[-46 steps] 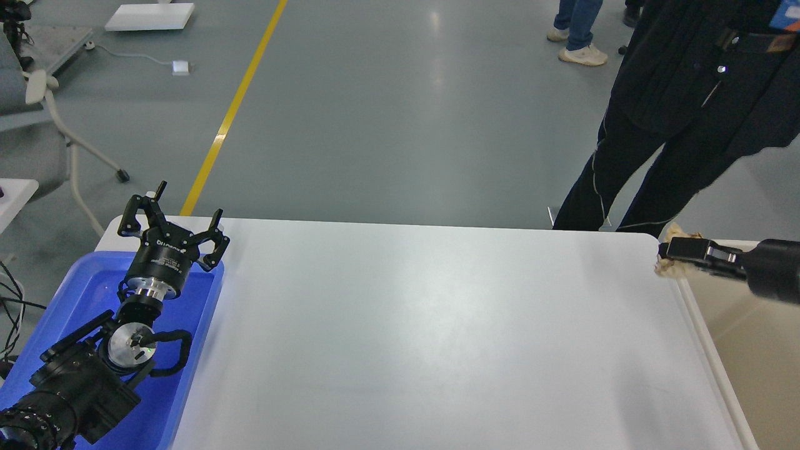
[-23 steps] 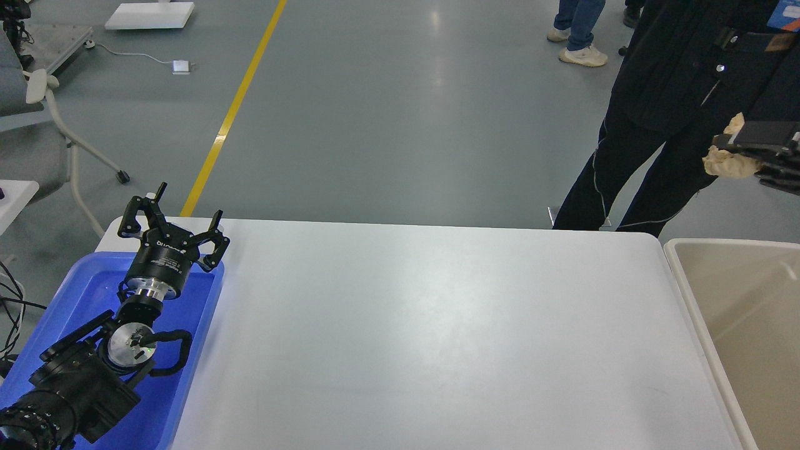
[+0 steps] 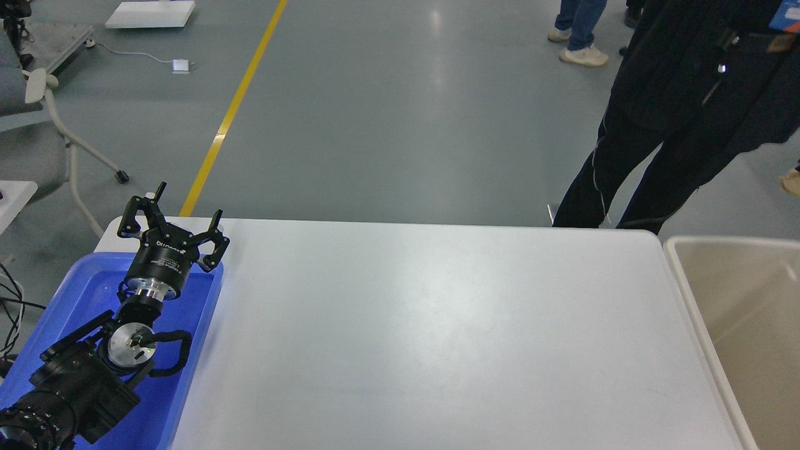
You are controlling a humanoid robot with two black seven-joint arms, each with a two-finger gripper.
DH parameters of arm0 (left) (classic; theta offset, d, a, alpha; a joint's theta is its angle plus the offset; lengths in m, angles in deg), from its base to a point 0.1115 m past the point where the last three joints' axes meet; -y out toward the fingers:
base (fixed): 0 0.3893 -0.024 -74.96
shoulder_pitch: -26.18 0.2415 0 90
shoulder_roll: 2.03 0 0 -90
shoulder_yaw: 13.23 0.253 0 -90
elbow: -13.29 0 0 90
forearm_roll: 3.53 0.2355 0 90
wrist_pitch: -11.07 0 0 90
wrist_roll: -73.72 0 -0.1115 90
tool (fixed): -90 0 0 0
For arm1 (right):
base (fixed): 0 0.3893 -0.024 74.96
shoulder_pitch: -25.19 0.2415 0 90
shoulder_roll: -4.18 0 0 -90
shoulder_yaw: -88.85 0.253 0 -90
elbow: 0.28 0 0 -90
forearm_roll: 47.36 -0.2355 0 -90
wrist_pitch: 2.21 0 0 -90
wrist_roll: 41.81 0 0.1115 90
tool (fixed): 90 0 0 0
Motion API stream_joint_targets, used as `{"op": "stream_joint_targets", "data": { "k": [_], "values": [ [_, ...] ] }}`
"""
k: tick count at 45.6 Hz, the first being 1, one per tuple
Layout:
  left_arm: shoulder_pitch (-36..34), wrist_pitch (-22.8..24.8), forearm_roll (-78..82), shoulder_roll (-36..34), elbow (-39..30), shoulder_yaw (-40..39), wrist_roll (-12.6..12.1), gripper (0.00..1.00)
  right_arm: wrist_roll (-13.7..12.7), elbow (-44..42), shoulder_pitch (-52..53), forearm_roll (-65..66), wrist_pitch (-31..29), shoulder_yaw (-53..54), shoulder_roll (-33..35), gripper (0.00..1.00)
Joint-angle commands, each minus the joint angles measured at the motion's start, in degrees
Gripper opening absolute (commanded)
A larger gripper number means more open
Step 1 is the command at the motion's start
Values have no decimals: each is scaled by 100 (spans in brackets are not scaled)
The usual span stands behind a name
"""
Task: Tidy desktop
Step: 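Open the right gripper to drop the paper ball into the bin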
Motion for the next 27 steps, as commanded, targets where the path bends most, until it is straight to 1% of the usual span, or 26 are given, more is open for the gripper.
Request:
{"op": "stream_joint_targets", "data": {
  "k": [1, 4, 7, 10, 14, 19, 23, 27],
  "values": [
    [0, 2, 0, 0, 0, 0, 0, 100, -796, -1388, -459, -250, 538, -213, -858, 0],
    [0, 2, -8, 0, 0, 0, 0, 100, -902, -1397, -564, -250, 678, -213, -893, 0],
    [0, 2, 0, 0, 0, 0, 0, 100, -955, -1415, -679, -250, 801, -196, -946, 0],
    [0, 2, 0, 0, 0, 0, 0, 100, -1051, -1432, -775, -267, 1038, -152, -1007, 0],
    [0, 2, -8, 0, 0, 0, 0, 100, -1271, -1485, -960, -451, 1486, -134, -1122, 0],
    [0, 2, -8, 0, 0, 0, 0, 100, -1517, -1511, -1197, -698, 1891, -152, -1262, 0],
    [0, 2, -8, 0, 0, 0, 0, 100, -1561, -1547, -1399, -751, 2084, -143, -1394, 0],
    [0, 2, 0, 0, 0, 0, 0, 100, -1552, -1555, -1593, -795, 2111, -143, -1482, 0]
  ]
}}
